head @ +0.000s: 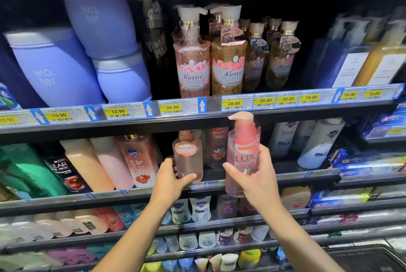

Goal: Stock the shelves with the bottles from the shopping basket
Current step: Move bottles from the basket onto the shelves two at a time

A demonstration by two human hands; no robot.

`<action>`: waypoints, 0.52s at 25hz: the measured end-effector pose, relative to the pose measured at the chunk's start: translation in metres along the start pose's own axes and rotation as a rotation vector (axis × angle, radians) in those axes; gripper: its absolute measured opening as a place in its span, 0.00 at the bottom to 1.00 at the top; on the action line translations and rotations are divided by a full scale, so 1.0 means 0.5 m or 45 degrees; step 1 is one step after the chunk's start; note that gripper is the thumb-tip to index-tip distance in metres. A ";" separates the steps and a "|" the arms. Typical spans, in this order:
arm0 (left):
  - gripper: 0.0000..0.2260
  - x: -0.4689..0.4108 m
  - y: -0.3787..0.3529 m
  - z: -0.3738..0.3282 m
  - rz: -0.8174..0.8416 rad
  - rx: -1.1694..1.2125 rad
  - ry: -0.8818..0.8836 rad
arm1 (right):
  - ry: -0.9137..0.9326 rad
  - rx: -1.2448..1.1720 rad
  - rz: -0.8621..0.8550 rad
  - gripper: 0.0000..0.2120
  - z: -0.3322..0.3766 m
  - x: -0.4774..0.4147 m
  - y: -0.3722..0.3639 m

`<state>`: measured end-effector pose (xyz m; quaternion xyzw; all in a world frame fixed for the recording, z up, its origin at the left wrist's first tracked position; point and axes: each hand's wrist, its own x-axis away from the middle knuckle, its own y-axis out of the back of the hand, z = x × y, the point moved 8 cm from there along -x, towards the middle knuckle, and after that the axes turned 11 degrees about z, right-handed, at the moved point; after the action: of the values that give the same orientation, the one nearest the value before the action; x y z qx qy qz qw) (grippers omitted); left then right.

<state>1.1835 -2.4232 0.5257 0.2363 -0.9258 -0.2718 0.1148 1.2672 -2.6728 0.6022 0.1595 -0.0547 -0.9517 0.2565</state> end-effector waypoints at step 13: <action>0.22 0.033 -0.026 -0.021 -0.061 -0.747 -0.245 | 0.068 0.090 -0.054 0.36 -0.010 -0.017 -0.014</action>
<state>1.1776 -2.4457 0.5285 0.1879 -0.8087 -0.5511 0.0836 1.2724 -2.6627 0.5983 0.1948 -0.0780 -0.9498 0.2320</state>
